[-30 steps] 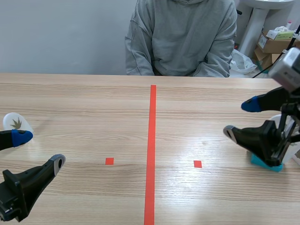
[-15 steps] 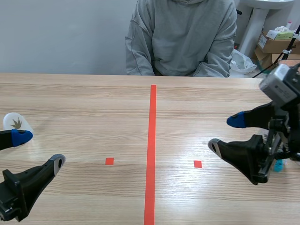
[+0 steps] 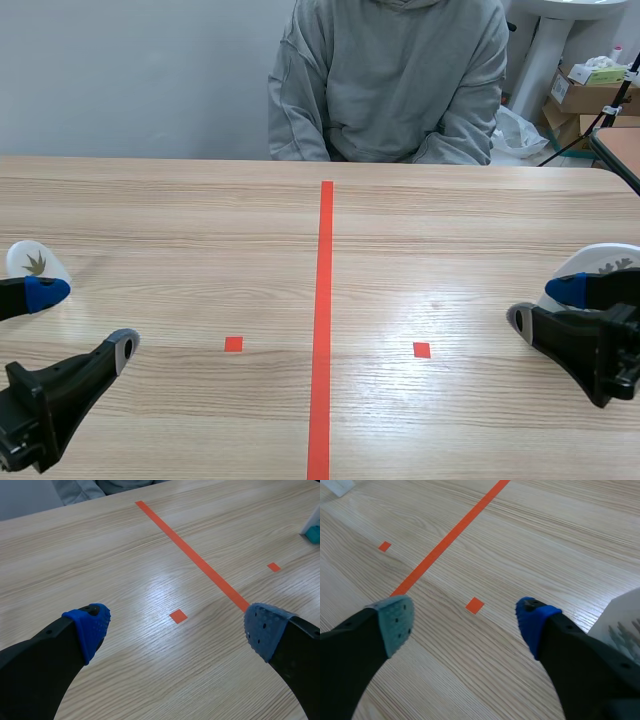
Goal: Do the leaf sorting experiment
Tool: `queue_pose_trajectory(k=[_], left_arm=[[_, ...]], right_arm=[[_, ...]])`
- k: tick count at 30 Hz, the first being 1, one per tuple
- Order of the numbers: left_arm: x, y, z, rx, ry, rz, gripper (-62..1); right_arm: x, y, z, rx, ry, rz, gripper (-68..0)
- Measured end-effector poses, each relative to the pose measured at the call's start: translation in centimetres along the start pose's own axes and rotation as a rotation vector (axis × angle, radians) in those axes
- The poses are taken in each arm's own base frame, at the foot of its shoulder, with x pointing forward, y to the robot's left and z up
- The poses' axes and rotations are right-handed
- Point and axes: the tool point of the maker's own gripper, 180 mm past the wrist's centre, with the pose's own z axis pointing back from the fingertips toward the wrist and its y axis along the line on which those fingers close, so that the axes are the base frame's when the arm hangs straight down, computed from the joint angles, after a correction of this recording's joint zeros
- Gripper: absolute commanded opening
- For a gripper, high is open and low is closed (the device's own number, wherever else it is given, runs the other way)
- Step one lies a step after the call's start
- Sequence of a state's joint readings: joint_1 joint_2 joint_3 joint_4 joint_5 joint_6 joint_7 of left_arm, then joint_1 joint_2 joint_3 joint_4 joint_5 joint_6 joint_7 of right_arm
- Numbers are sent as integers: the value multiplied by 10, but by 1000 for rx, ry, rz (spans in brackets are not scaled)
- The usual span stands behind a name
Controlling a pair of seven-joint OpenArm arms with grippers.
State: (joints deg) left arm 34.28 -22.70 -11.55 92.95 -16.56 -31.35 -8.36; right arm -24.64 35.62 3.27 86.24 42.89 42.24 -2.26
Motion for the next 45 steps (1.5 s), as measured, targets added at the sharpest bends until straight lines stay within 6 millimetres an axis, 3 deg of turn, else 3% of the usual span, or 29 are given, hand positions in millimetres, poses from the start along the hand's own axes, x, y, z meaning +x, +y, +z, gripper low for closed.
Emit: queue_pose_trajectory(k=[3,19,27,45], left_arm=[[0,0,0,0,0,0,-37],[0,0,0,0,0,0,-37],[0,0,0,0,0,0,-37],[0,0,0,0,0,0,-37]], right_arm=[[-2,-3,1,-8,-4,-5,-430],[-2,-3,1,-8,0,-5,-375],[-6,-3,1,-8,18,-6,-137],[-6,-3,1,-8,20,-4,-128]])
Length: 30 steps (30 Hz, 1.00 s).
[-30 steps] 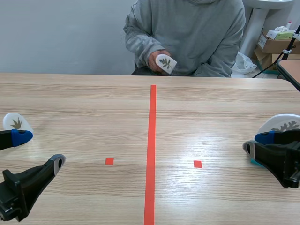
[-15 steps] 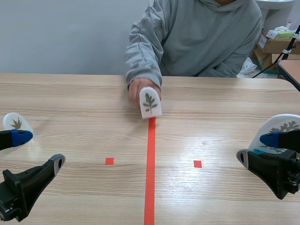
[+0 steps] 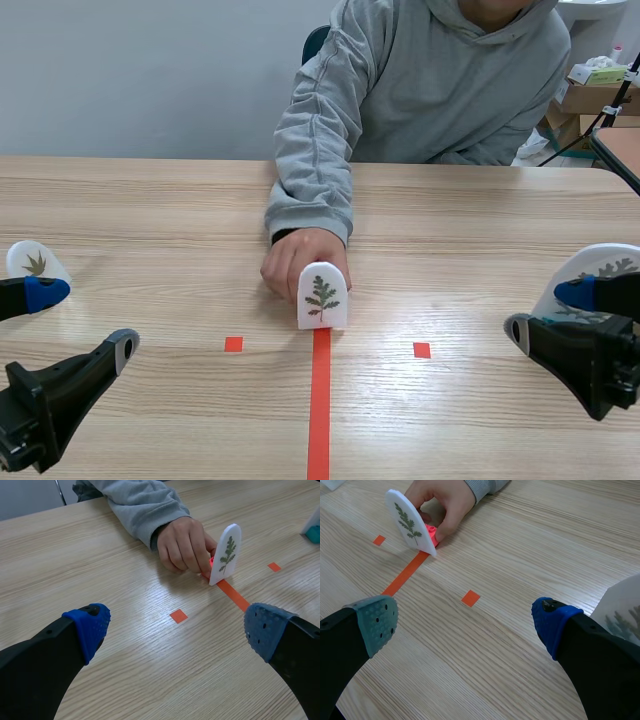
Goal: Do the leaf sorting experiment
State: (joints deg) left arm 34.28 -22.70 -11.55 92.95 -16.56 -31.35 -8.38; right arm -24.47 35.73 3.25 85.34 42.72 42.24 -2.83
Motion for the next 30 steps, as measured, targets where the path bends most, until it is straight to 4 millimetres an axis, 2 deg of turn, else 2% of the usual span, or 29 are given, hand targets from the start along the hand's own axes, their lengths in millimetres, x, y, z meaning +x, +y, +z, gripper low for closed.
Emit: queue_pose_trajectory(k=[30], left_arm=[[1,0,0,0,-7,0,-37]], right_arm=[[5,-2,-2,-1,-9,10,-128]])
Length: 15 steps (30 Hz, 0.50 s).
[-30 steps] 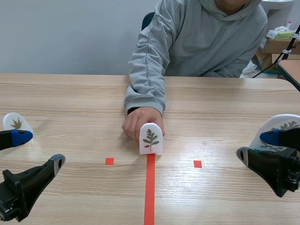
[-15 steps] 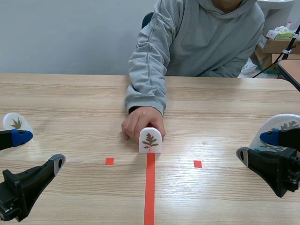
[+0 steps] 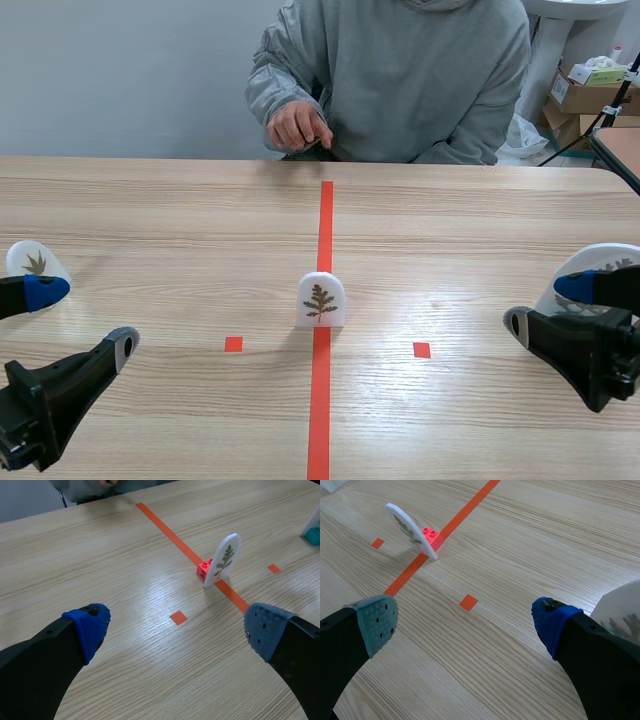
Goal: Do the leaf sorting experiment
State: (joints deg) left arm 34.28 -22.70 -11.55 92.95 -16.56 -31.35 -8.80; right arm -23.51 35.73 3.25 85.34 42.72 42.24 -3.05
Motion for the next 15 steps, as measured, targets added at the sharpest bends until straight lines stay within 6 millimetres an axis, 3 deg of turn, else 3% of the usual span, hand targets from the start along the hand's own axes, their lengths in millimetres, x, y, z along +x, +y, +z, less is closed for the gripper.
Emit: queue_pose_trajectory(k=[15], left_arm=[[0,0,0,0,0,0,-37]], right_arm=[[-3,0,0,0,16,0,-128]])
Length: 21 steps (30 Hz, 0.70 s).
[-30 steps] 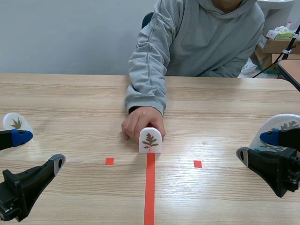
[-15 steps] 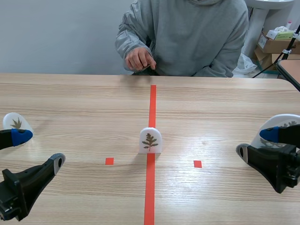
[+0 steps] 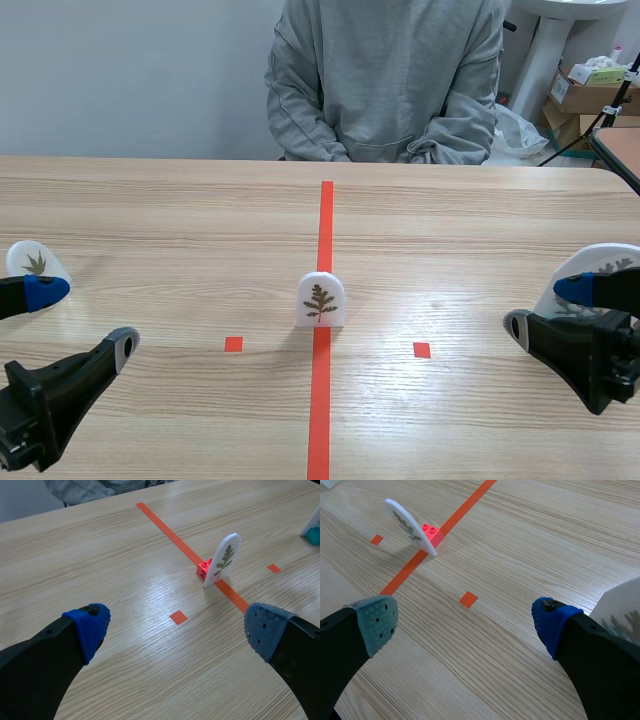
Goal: Do the leaf sorting experiment
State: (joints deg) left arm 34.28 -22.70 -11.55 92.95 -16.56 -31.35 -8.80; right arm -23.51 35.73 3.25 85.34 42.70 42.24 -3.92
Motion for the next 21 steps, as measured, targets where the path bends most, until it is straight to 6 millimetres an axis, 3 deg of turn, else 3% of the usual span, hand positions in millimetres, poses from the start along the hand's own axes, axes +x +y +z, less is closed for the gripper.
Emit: queue_pose_trajectory(k=[21], left_arm=[[0,0,0,0,0,0,-37]], right_arm=[[-2,0,0,-1,9,9,-128]])
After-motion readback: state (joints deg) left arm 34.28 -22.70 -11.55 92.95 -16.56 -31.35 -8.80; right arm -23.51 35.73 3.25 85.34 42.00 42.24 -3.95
